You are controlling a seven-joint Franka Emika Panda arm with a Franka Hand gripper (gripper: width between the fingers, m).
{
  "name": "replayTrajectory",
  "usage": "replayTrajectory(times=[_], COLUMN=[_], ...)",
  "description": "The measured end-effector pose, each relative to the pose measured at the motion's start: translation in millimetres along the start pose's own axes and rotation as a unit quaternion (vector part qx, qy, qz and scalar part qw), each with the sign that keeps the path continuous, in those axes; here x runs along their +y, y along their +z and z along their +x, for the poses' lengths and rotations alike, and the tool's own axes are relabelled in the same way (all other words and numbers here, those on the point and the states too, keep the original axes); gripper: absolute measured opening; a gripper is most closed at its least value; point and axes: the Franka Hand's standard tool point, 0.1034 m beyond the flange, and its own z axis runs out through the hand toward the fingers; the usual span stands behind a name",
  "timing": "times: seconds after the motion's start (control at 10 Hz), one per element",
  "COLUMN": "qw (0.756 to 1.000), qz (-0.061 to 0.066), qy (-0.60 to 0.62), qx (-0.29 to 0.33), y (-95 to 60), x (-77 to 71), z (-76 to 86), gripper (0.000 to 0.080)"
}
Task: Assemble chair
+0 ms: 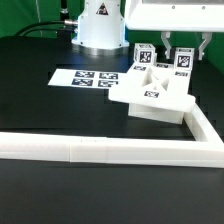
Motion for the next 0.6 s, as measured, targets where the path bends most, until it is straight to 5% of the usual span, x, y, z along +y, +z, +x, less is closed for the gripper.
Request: replayTrajectory(times=[0.6], qw=[0.984], qz=[0.001], qy=[0.179], qx=[-0.001], y=[0.4], x=[2.3], z=[0.5], gripper=[0.0285])
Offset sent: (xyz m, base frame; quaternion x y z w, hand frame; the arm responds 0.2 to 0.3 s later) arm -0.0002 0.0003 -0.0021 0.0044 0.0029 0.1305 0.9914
